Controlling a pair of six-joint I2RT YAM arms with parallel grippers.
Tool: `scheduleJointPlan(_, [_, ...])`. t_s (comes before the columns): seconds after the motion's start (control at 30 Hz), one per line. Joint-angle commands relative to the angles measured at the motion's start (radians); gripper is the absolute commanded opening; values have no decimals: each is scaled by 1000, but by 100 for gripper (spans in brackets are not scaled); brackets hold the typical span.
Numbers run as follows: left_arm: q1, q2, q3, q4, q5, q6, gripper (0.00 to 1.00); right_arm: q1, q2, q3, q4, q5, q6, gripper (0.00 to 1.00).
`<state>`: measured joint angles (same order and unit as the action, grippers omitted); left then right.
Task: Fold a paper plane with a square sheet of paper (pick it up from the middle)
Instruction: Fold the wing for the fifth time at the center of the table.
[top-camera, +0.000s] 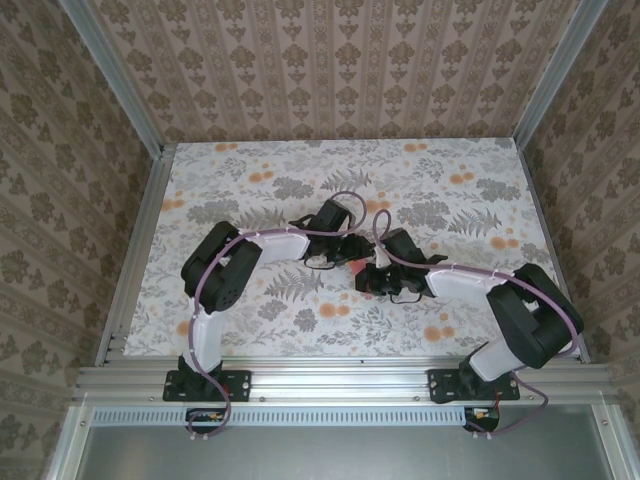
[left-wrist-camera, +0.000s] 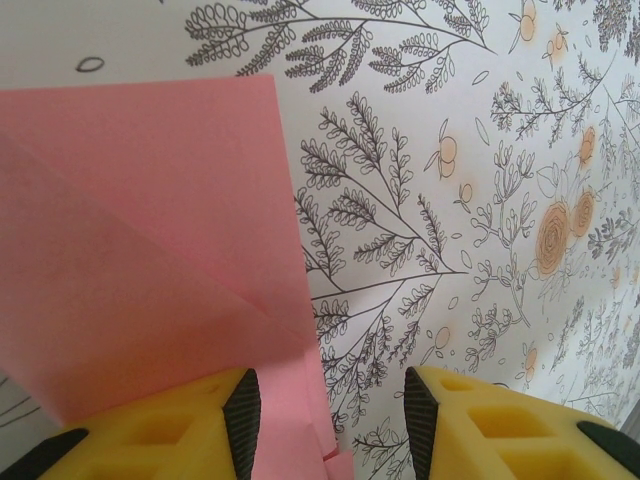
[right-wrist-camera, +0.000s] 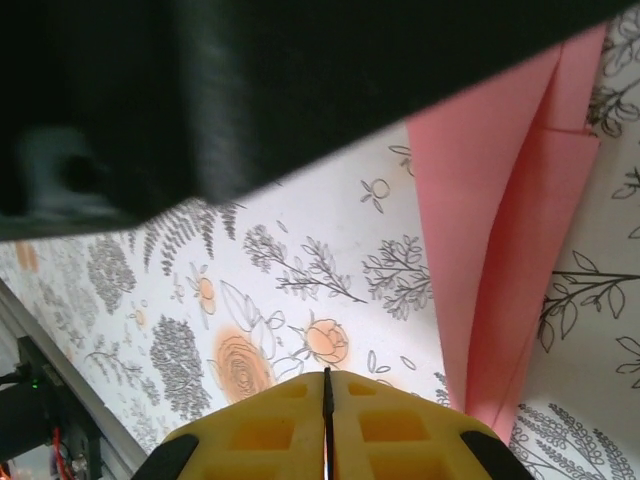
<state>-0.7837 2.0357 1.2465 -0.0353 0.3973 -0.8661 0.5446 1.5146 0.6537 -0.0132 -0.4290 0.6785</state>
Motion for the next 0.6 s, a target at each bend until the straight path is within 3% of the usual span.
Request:
scheduleJointPlan(0.0, [8, 44, 13, -66, -15, 28, 46, -1, 35, 11, -56, 65, -28, 10])
scheduleJointPlan(0.33, [9, 41, 5, -74, -20, 36, 45, -31, 57, -72, -33, 115, -2, 10])
scheduleJointPlan(0.57, [9, 38, 6, -63, -11, 33, 45, -46, 16, -86, 33, 16, 39, 9])
